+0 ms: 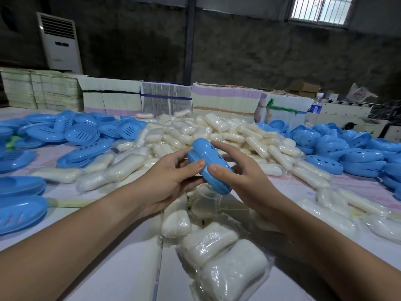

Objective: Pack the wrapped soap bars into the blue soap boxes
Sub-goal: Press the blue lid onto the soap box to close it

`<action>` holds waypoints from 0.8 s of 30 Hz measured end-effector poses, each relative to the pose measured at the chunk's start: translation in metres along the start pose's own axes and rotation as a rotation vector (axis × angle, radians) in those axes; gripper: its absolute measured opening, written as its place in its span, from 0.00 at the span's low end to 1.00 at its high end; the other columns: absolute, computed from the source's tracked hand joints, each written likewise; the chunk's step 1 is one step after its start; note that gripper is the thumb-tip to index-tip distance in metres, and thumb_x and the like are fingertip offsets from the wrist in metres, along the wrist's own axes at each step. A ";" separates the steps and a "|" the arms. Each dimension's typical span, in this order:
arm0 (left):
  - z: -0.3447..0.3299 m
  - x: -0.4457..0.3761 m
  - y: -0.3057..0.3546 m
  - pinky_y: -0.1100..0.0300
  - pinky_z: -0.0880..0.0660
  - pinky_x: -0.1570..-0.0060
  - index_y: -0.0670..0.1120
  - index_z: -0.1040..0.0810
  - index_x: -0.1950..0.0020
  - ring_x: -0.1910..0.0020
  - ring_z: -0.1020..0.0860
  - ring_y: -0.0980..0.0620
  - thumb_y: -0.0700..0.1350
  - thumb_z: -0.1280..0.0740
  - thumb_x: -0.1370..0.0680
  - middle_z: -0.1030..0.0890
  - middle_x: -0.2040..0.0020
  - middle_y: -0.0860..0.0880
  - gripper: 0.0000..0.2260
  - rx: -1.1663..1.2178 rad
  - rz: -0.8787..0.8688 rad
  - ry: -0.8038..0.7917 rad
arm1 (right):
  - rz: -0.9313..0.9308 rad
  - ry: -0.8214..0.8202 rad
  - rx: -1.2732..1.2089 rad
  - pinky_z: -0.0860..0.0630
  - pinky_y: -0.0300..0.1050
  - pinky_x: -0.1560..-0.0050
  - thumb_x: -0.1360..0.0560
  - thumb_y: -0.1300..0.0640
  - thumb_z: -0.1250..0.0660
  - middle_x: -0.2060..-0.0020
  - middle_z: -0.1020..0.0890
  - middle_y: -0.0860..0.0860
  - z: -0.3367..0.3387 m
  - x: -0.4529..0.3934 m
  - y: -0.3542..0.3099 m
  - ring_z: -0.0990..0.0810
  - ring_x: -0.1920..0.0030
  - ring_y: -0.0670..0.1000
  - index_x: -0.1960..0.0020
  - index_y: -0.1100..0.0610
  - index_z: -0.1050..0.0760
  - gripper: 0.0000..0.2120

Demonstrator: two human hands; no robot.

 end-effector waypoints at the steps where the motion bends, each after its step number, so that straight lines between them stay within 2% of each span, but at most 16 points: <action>1: 0.000 0.000 0.000 0.57 0.20 0.42 0.39 0.26 0.32 0.39 0.19 0.43 0.37 0.36 0.20 0.18 0.39 0.39 0.16 -0.003 -0.003 0.006 | -0.010 -0.016 -0.003 0.21 0.40 0.55 0.35 0.36 0.31 0.42 0.21 0.42 0.000 -0.001 0.000 0.19 0.50 0.44 0.40 0.27 0.28 0.24; 5: 0.001 0.000 -0.001 0.54 0.22 0.40 0.39 0.27 0.30 0.37 0.20 0.41 0.35 0.37 0.20 0.18 0.38 0.38 0.18 -0.001 -0.009 0.026 | -0.055 -0.074 0.012 0.20 0.40 0.58 0.37 0.36 0.30 0.44 0.22 0.46 0.006 -0.001 -0.001 0.19 0.58 0.46 0.38 0.30 0.27 0.27; 10: 0.001 0.001 0.000 0.53 0.23 0.39 0.40 0.26 0.31 0.37 0.20 0.42 0.36 0.36 0.20 0.18 0.38 0.39 0.17 -0.023 0.008 0.026 | -0.073 -0.099 0.013 0.18 0.45 0.55 0.34 0.41 0.28 0.41 0.22 0.50 0.010 0.000 0.000 0.18 0.53 0.54 0.34 0.36 0.27 0.28; 14: 0.001 0.000 0.000 0.56 0.22 0.40 0.41 0.25 0.32 0.38 0.19 0.44 0.37 0.36 0.20 0.18 0.38 0.40 0.16 -0.009 0.015 0.011 | -0.083 -0.093 -0.034 0.18 0.53 0.54 0.36 0.41 0.28 0.43 0.22 0.52 0.009 0.001 -0.002 0.19 0.52 0.56 0.36 0.36 0.25 0.28; 17: 0.003 0.000 0.000 0.56 0.22 0.40 0.41 0.25 0.32 0.37 0.20 0.44 0.37 0.36 0.21 0.17 0.39 0.41 0.16 0.011 0.020 0.007 | -0.076 -0.091 -0.031 0.18 0.52 0.54 0.32 0.45 0.29 0.42 0.22 0.52 0.008 0.002 -0.002 0.19 0.52 0.56 0.35 0.38 0.26 0.26; 19: 0.004 0.000 0.000 0.55 0.22 0.40 0.41 0.25 0.32 0.37 0.20 0.44 0.37 0.36 0.20 0.17 0.39 0.41 0.16 0.018 0.025 -0.002 | -0.083 -0.094 -0.024 0.19 0.55 0.53 0.32 0.45 0.29 0.41 0.23 0.52 0.007 0.003 -0.002 0.19 0.50 0.57 0.34 0.38 0.26 0.26; 21: 0.005 0.000 0.000 0.55 0.22 0.40 0.40 0.25 0.32 0.37 0.20 0.44 0.37 0.36 0.20 0.17 0.39 0.40 0.16 0.024 0.026 -0.010 | -0.093 -0.089 -0.035 0.20 0.59 0.53 0.32 0.44 0.29 0.43 0.23 0.53 0.007 0.003 -0.002 0.20 0.51 0.59 0.35 0.38 0.26 0.26; 24: 0.005 0.001 0.000 0.54 0.22 0.39 0.40 0.25 0.32 0.37 0.20 0.44 0.37 0.36 0.21 0.18 0.38 0.40 0.17 0.023 0.020 -0.011 | -0.110 -0.095 -0.029 0.20 0.59 0.53 0.33 0.43 0.29 0.45 0.23 0.53 0.006 0.003 -0.002 0.19 0.53 0.56 0.36 0.36 0.26 0.25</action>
Point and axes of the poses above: each hand's wrist, its own x-axis away from the middle knuckle, its own z-axis out of the back of the hand, y = z × x, the point moved 2 cm from there along -x, towards the middle knuckle
